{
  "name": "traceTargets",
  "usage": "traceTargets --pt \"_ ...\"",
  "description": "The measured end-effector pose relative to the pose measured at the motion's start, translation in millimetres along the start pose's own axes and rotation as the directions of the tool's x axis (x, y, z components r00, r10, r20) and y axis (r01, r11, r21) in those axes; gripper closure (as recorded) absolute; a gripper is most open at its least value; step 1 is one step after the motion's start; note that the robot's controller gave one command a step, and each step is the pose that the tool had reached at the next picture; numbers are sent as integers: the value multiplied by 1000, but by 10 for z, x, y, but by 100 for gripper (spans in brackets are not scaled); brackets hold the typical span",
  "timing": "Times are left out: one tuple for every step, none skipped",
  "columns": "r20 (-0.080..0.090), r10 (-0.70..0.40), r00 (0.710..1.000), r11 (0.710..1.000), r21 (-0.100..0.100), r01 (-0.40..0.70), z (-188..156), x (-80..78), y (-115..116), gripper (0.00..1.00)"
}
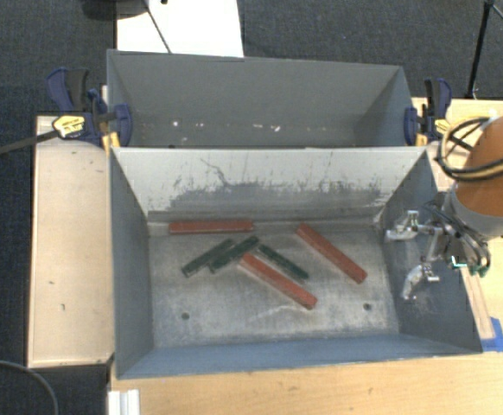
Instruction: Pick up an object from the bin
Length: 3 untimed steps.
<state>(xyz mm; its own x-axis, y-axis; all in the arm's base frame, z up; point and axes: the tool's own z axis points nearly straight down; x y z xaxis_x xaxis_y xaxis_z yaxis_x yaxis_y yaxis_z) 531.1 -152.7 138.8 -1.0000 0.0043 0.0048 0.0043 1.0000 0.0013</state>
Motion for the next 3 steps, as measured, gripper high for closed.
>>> traceTargets --pt "7 -4 1000 1000 2 4 -39 -21 4 0" --pt "20 -29 999 1000 5 29 641 -133 427 100" --pt "20 -31 999 1000 5 31 640 -133 427 100"
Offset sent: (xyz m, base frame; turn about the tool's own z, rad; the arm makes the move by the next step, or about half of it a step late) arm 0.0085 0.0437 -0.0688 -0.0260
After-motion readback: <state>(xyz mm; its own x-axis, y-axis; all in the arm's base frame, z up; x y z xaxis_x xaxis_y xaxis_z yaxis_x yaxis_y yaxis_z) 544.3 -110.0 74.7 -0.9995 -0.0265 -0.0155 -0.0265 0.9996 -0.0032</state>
